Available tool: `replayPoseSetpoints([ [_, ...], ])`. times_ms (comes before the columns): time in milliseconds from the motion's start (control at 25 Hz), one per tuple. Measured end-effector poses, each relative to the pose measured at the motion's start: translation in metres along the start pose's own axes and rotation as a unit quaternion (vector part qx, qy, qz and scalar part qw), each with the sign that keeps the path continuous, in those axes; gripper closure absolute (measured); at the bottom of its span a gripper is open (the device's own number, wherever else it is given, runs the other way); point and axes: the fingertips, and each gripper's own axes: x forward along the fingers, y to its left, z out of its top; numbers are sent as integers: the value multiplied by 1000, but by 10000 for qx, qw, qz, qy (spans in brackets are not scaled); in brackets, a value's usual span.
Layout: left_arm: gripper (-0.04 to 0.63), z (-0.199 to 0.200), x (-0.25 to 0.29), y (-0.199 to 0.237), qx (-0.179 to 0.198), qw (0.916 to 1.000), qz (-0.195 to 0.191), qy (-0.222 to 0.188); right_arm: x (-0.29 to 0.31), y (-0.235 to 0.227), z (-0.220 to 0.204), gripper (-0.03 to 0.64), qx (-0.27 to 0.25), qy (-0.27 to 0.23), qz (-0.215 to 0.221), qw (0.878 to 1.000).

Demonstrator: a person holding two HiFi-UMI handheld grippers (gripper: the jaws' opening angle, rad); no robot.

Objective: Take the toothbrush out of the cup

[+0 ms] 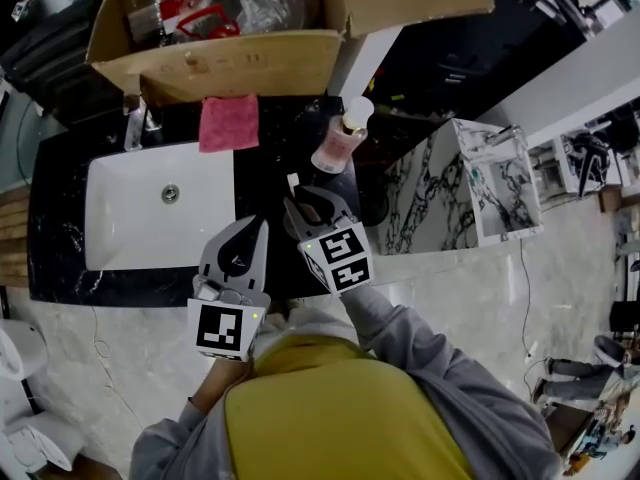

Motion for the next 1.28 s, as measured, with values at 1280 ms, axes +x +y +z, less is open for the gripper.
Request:
replayPoseSetpoints([
  [1280, 594, 44, 11, -19, 411, 9985, 110, -342, -94, -26, 118, 595, 433, -1618, -114, 9858],
])
